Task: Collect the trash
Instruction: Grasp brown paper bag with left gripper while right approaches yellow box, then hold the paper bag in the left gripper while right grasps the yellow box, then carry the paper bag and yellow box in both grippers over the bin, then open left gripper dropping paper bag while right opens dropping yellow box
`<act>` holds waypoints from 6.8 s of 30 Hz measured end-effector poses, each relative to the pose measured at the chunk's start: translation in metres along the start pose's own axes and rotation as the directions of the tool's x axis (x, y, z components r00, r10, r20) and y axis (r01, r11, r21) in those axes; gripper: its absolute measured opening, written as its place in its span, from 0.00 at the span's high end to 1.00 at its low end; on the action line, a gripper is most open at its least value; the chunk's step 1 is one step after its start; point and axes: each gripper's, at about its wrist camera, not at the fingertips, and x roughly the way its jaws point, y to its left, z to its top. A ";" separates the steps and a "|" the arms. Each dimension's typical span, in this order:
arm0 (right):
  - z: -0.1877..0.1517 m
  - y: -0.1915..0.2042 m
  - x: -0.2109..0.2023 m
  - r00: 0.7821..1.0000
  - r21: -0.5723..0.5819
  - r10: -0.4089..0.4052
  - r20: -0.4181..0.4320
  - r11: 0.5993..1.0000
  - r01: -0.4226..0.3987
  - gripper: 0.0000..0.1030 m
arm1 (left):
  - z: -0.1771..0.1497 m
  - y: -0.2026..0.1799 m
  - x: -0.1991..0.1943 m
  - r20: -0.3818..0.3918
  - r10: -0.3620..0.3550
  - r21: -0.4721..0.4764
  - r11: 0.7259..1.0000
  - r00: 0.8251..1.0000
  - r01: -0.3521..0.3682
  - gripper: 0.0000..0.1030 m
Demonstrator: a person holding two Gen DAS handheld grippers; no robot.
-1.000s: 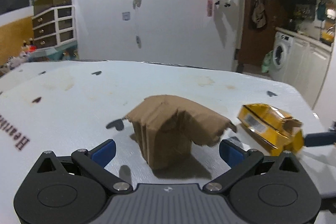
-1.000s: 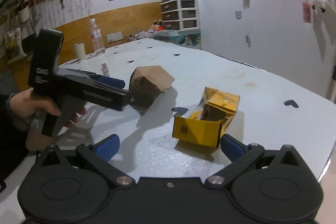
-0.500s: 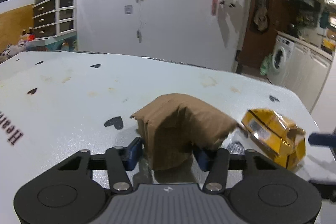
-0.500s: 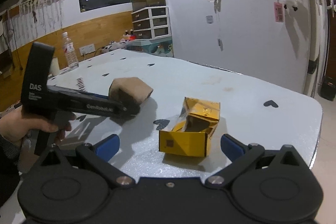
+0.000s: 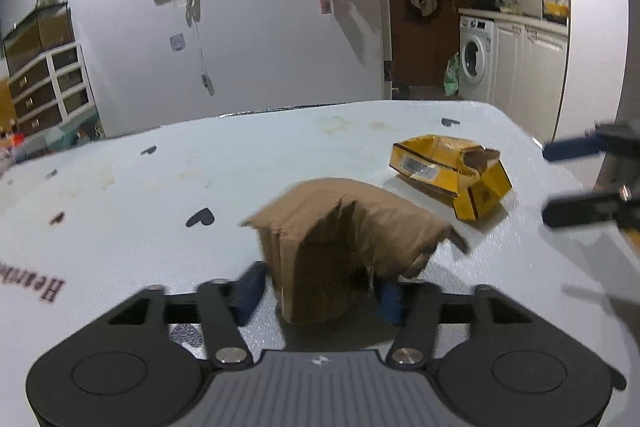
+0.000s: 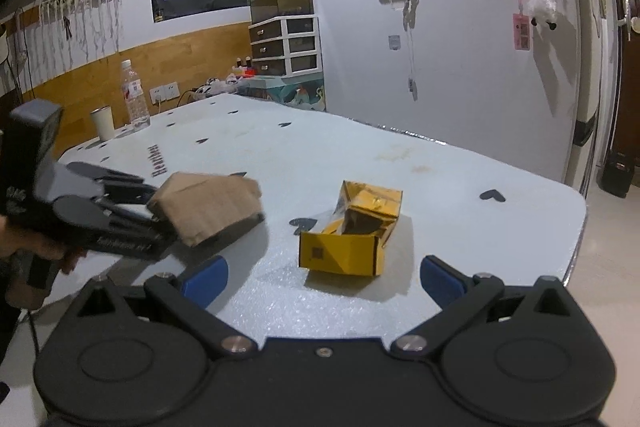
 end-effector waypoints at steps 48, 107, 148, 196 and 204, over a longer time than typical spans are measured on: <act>0.043 0.039 0.044 1.000 -0.167 -0.026 0.003 0.986 0.026 0.38 | -0.004 0.053 0.008 0.150 -0.159 -0.541 0.813 0.976 0.215 0.40; -0.038 -0.047 -0.174 0.906 0.121 -0.409 0.109 0.910 0.396 0.48 | 0.030 -0.179 -0.054 0.220 -0.155 -0.143 0.972 0.963 0.189 0.40; -0.297 -0.267 -0.134 0.770 0.380 -0.324 -0.549 0.724 0.575 0.47 | -0.116 -0.405 0.220 -0.334 -0.437 -0.211 0.898 0.835 0.386 0.40; -0.378 -0.305 -0.018 0.730 0.414 -0.196 -0.655 0.715 0.563 0.18 | -0.201 -0.418 0.326 -0.581 -0.457 -0.272 0.889 0.673 0.369 0.00; -0.362 -0.295 -0.038 0.753 0.407 -0.209 -0.624 0.735 0.542 0.05 | -0.182 -0.401 0.299 -0.581 -0.379 -0.220 0.925 0.720 0.310 0.00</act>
